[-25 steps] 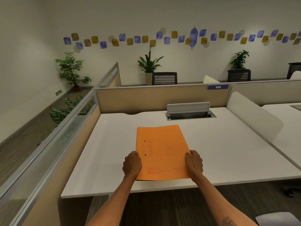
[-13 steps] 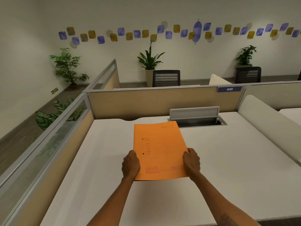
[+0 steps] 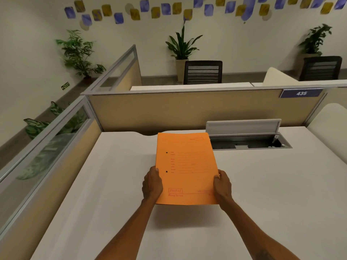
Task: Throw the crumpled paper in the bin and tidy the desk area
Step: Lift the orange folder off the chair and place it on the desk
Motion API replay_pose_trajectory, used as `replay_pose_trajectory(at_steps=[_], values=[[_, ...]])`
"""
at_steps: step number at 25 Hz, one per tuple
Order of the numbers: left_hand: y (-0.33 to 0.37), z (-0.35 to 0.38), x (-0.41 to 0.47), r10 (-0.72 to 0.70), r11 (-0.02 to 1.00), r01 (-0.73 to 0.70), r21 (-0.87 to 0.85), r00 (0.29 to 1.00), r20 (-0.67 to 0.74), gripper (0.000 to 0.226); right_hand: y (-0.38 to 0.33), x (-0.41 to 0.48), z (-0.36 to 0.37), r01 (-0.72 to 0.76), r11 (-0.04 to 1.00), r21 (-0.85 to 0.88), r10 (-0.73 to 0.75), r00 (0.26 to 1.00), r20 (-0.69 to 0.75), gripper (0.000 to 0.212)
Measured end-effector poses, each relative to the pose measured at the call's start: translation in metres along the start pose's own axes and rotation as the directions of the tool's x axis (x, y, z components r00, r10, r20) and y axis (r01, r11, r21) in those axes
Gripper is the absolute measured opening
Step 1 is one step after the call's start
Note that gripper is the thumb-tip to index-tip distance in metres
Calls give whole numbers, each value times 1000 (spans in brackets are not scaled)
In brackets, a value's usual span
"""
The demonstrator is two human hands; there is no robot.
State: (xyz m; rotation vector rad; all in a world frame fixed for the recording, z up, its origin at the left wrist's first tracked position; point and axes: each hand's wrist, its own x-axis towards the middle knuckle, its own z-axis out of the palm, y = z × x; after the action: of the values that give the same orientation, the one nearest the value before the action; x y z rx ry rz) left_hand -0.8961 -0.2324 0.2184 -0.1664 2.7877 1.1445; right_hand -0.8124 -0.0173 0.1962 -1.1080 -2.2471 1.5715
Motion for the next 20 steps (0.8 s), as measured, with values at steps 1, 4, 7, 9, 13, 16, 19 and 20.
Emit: replay_pose_trajectory(at_steps=[1, 4, 7, 9, 13, 16, 19, 20], values=[[-1, 7, 11, -9, 1000, 9, -3, 1000, 0, 39, 2, 11, 5, 6, 1000, -4, -6, 1000, 8, 34], [-3, 26, 41, -40, 999, 40, 30, 999, -6, 38, 7, 43, 21, 18, 1000, -7, -17, 1000, 26, 35], [-6, 42, 72, -57, 996, 57, 67, 998, 6, 37, 10, 70, 36, 24, 999, -22, -23, 999, 27, 36], [-9, 51, 95, -59, 996, 57, 65, 998, 19, 36, 13, 89, 48, 34, 999, -35, -33, 999, 20, 36], [-15, 67, 136, -34, 997, 32, 64, 999, 28, 33, 13, 124, 72, 52, 997, -52, -51, 999, 19, 36], [-17, 78, 160, -4, 996, 1, 90, 1000, 26, 32, 10, 143, 84, 52, 996, -66, -52, 999, 3, 35], [-19, 86, 176, 18, 991, -23, 134, 999, 39, 33, 12, 156, 92, 34, 996, -82, -36, 999, -20, 35], [-20, 88, 179, 26, 987, -34, 157, 999, 48, 34, 13, 158, 95, 26, 995, -92, -29, 999, -25, 35]])
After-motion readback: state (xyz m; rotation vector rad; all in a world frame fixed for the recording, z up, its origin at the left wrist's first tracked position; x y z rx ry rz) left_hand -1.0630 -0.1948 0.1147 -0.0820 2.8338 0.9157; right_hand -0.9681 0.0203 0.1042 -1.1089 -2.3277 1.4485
